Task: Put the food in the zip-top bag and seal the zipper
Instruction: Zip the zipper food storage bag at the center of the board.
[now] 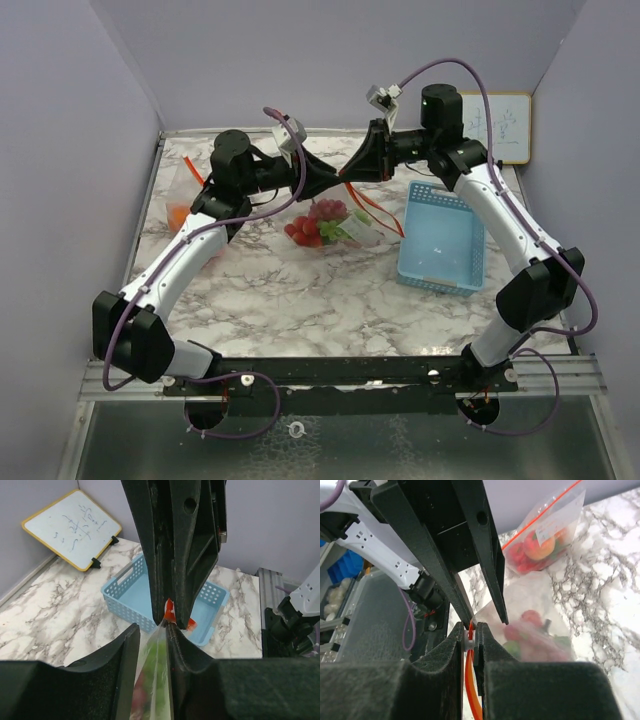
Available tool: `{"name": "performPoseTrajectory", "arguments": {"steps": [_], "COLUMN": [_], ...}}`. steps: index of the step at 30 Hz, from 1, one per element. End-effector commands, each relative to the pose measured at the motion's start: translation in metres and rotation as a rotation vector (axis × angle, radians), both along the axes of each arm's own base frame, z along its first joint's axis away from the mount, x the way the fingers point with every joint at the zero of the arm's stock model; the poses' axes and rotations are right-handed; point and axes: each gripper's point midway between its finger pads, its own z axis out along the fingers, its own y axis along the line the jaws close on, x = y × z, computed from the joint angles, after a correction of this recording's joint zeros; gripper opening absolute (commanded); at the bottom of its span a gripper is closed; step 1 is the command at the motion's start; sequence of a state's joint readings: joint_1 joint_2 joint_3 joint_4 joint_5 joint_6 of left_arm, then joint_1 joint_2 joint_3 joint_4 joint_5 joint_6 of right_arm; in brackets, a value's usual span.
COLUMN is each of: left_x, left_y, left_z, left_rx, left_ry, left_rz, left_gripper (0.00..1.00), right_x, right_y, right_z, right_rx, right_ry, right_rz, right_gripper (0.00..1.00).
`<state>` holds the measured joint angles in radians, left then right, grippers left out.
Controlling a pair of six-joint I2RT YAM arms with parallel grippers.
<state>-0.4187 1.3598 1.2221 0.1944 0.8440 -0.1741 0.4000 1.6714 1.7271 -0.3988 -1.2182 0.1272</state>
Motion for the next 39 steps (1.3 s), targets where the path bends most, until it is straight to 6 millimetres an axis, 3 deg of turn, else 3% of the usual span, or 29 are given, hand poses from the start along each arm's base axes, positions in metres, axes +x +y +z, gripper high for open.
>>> {"name": "performPoseTrajectory", "arguments": {"steps": [1, 7, 18, 19, 21, 29, 34, 39], "left_x": [-0.003, -0.015, -0.041, -0.042, -0.044, -0.028, -0.015, -0.001], "left_y": [-0.010, -0.020, -0.034, -0.036, -0.038, -0.028, -0.016, -0.005], "left_z": [0.012, -0.003, -0.029, -0.030, -0.031, -0.039, -0.028, -0.019], "left_rx": [-0.046, -0.050, -0.032, -0.030, -0.028, 0.048, 0.014, -0.028], "left_ry": [-0.054, -0.012, 0.045, 0.047, 0.046, 0.154, 0.170, 0.188], "left_rz": [-0.101, -0.222, -0.363, -0.375, -0.389, -0.299, -0.260, -0.213], "left_gripper": [0.32, 0.33, 0.35, 0.32, 0.02, 0.00, 0.00, 0.00], "right_x": [-0.027, -0.026, -0.022, -0.022, -0.022, -0.006, 0.012, 0.018], "right_y": [-0.006, -0.006, -0.004, -0.003, -0.004, -0.008, -0.012, -0.018], "right_z": [0.017, 0.022, 0.014, 0.013, 0.013, -0.003, -0.018, -0.026], "right_rx": [0.040, 0.044, 0.038, 0.037, 0.035, -0.040, -0.106, -0.151], "right_ry": [-0.042, -0.060, -0.029, -0.028, -0.028, -0.078, -0.100, -0.130], "right_rz": [0.081, 0.093, 0.102, 0.101, 0.096, -0.020, -0.121, -0.175], "right_gripper": [0.05, 0.05, 0.05, 0.05, 0.05, 0.06, 0.07, 0.07]}}
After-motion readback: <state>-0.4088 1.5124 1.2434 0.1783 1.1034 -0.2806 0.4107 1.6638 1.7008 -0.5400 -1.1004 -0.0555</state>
